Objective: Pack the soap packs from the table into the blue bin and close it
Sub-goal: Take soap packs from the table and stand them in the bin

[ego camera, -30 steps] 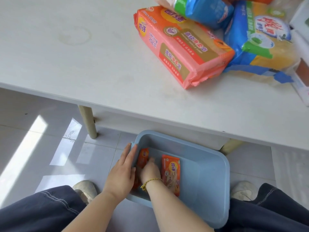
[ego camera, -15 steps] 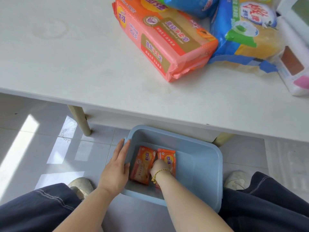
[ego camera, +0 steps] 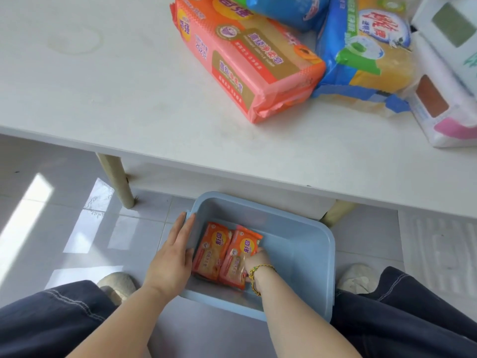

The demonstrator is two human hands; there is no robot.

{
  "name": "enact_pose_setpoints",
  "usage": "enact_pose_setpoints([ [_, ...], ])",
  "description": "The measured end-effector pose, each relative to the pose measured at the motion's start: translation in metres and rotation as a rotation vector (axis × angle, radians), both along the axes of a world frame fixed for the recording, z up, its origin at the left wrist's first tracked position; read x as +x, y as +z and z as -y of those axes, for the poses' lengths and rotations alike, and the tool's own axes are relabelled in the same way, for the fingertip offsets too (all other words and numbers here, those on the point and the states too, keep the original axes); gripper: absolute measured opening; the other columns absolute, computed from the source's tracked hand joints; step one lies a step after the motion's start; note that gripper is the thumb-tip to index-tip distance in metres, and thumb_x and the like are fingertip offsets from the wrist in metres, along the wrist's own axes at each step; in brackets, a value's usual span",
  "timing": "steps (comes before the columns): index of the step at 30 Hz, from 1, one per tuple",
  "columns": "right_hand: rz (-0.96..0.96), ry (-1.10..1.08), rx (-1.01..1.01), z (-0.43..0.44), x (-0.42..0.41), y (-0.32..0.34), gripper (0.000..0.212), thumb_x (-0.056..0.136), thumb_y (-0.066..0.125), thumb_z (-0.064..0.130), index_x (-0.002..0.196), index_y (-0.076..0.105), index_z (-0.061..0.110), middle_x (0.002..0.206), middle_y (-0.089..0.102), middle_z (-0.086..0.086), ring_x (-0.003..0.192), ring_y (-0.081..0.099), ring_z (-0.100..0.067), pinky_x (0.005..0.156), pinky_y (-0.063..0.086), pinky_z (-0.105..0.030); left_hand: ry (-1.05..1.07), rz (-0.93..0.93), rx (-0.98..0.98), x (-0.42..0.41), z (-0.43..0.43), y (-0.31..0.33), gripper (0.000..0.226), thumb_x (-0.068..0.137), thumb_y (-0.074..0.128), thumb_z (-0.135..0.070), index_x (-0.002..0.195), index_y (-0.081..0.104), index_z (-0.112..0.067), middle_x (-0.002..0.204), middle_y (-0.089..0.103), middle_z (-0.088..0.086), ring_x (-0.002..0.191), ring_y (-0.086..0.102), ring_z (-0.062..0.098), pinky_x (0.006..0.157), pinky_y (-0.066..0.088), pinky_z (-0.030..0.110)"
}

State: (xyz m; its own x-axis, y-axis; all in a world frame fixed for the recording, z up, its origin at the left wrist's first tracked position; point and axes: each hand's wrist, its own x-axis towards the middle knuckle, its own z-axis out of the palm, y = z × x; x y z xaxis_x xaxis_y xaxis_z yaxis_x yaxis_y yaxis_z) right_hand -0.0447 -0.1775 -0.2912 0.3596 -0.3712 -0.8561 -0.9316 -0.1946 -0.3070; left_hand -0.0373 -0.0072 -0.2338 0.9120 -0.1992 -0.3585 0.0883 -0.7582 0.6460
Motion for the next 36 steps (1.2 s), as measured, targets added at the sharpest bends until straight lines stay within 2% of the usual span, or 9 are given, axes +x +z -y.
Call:
enact_pose_setpoints([
  [13, -0.126, 0.597, -0.048, 0.020, 0.010, 0.031, 0.040, 0.091, 0.032, -0.003, 0.128, 0.048, 0.002, 0.132, 0.052, -0.015, 0.121, 0.050, -0.027, 0.101, 0.040, -0.031, -0.091, 0.023, 0.142, 0.003, -0.002, 0.000, 0.069, 0.093, 0.038, -0.010, 0.144, -0.004, -0.029, 0.157, -0.004, -0.005, 0.119, 0.049, 0.025, 0.096, 0.043, 0.034],
  [18, -0.071, 0.689, -0.168, 0.025, -0.001, 0.076, 0.047, 0.092, 0.038, 0.001, 0.138, 0.029, 0.005, 0.140, 0.043, -0.013, 0.126, 0.046, -0.025, 0.099, 0.040, -0.027, -0.202, 0.015, 0.360, 0.005, 0.001, 0.017, 0.066, 0.096, 0.032, -0.024, 0.144, -0.013, -0.025, 0.157, -0.009, -0.001, 0.138, 0.022, 0.022, 0.114, 0.018, 0.033],
  [21, 0.071, 0.740, -0.171, 0.026, 0.000, 0.123, 0.040, 0.092, 0.038, 0.006, 0.132, 0.043, 0.005, 0.137, 0.049, -0.014, 0.122, 0.049, -0.026, 0.098, 0.041, -0.028, -0.215, 0.067, 0.446, 0.001, 0.012, 0.046, 0.060, 0.096, 0.031, -0.028, 0.145, -0.003, -0.022, 0.157, 0.001, 0.000, 0.142, 0.014, 0.019, 0.116, 0.012, 0.032],
  [25, 0.297, 0.793, -0.134, 0.021, -0.004, 0.208, 0.039, 0.092, 0.045, 0.017, 0.130, 0.048, 0.013, 0.138, 0.050, -0.005, 0.124, 0.048, -0.019, 0.100, 0.037, -0.021, -0.176, 0.342, 0.226, -0.012, 0.028, 0.114, 0.046, 0.092, 0.038, -0.018, 0.138, 0.035, -0.019, 0.145, 0.038, 0.000, 0.127, 0.042, 0.019, 0.103, 0.035, 0.027],
  [28, 0.449, 0.806, -0.068, 0.020, -0.016, 0.273, 0.034, 0.090, 0.051, 0.018, 0.123, 0.054, 0.011, 0.117, 0.064, -0.007, 0.099, 0.062, -0.015, 0.086, 0.044, -0.021, -0.243, 0.732, 0.021, -0.024, 0.030, 0.164, 0.035, 0.077, 0.040, -0.017, 0.097, 0.068, -0.011, 0.096, 0.072, 0.004, 0.089, 0.056, 0.011, 0.069, 0.045, 0.021],
  [30, 0.561, 0.763, 0.025, 0.024, -0.024, 0.312, 0.030, 0.090, 0.052, 0.013, 0.118, 0.056, 0.006, 0.094, 0.068, -0.004, 0.067, 0.062, -0.003, 0.067, 0.048, -0.013, -0.251, 0.901, -0.068, -0.029, 0.029, 0.190, 0.032, 0.074, 0.040, -0.017, 0.096, 0.064, -0.013, 0.089, 0.072, 0.007, 0.085, 0.048, 0.012, 0.074, 0.039, 0.027],
  [32, 0.707, 0.669, 0.018, 0.033, -0.026, 0.349, 0.025, 0.089, 0.052, 0.008, 0.113, 0.058, 0.002, 0.096, 0.068, -0.013, 0.052, 0.058, 0.005, 0.056, 0.046, -0.008, -0.214, 1.033, -0.068, -0.027, 0.024, 0.213, 0.031, 0.075, 0.041, -0.018, 0.104, 0.053, -0.015, 0.097, 0.070, 0.012, 0.092, 0.046, 0.017, 0.080, 0.036, 0.029],
  [34, 0.830, 0.586, -0.068, 0.037, -0.019, 0.373, 0.025, 0.088, 0.055, 0.009, 0.112, 0.058, 0.002, 0.100, 0.065, -0.021, 0.061, 0.058, -0.002, 0.059, 0.046, -0.013, -0.173, 1.098, 0.055, -0.021, 0.017, 0.229, 0.038, 0.076, 0.041, -0.023, 0.112, 0.050, -0.013, 0.109, 0.067, 0.017, 0.104, 0.046, 0.025, 0.090, 0.031, 0.035],
  [36, 0.883, 0.565, -0.190, 0.034, -0.005, 0.384, 0.030, 0.086, 0.059, 0.016, 0.115, 0.058, 0.007, 0.100, 0.060, -0.009, 0.081, 0.056, -0.010, 0.072, 0.044, -0.019, -0.142, 1.044, 0.217, -0.014, 0.010, 0.233, 0.048, 0.077, 0.039, -0.031, 0.117, 0.056, -0.009, 0.118, 0.063, 0.020, 0.113, 0.053, 0.038, 0.099, 0.029, 0.043],
])
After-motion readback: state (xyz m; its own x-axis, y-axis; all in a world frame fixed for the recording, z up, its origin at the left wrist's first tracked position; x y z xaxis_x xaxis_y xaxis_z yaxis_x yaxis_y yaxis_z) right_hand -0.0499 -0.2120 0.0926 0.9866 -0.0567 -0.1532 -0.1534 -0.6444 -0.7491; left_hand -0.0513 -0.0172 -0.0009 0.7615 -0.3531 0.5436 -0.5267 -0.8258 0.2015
